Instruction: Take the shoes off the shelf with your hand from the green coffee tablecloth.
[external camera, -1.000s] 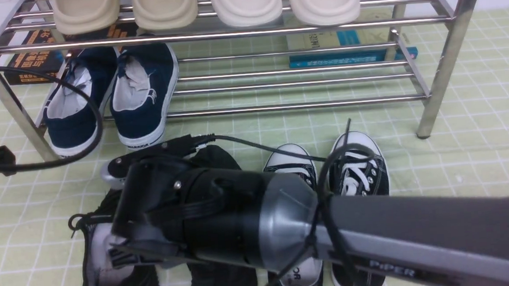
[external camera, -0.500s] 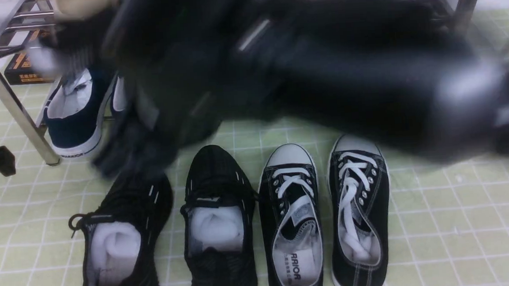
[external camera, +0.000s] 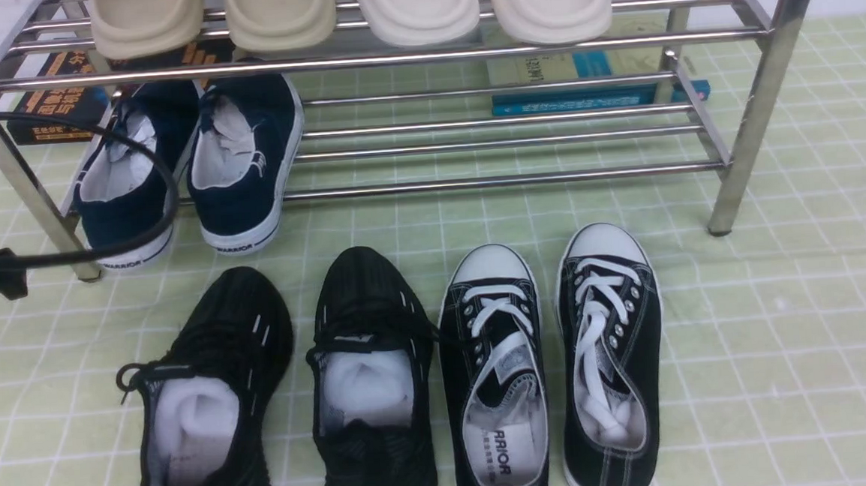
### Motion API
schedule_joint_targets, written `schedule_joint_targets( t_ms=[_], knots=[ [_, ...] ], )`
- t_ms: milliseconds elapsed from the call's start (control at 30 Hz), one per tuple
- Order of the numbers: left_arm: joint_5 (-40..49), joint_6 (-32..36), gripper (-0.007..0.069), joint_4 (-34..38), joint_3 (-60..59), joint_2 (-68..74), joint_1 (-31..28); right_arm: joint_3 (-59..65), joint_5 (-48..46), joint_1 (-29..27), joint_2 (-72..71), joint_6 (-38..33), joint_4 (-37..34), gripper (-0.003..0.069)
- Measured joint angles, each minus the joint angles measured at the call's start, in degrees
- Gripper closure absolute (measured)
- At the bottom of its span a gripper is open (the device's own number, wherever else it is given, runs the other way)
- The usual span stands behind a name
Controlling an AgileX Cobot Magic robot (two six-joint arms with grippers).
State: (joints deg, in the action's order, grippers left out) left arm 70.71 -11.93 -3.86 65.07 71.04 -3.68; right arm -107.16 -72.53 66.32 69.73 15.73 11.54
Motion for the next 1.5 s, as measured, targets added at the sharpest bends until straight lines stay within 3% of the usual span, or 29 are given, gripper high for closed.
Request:
schedule_joint_targets(
  t_ms=[200,333,500,667,867,1500],
  knots=[
    [0.0,0.0,0.0525,0.0,0.0,0.0,0.0,21.0,0.2,0.0,-17.0,0.0,-0.6,0.0673],
    [0.0,0.0,0.0522,0.0,0.0,0.0,0.0,39.6,11.2,0.0,-30.0,0.0,-0.5,0.0673],
    [0.0,0.0,0.0522,0.0,0.0,0.0,0.0,66.4,40.8,0.0,-40.6,0.0,-0.5,0.0672],
    [0.0,0.0,0.0519,-0.2,0.0,0.0,0.0,78.4,62.1,0.0,-41.3,0.0,0.6,0.0669],
    [0.0,0.0,0.0516,-0.5,0.0,0.0,0.0,81.6,73.0,0.0,-41.3,0.0,4.4,0.0666],
    [0.0,0.0,0.0500,-3.0,0.0,0.0,0.0,81.6,74.4,0.0,-41.3,0.0,11.0,0.0658]
  ],
)
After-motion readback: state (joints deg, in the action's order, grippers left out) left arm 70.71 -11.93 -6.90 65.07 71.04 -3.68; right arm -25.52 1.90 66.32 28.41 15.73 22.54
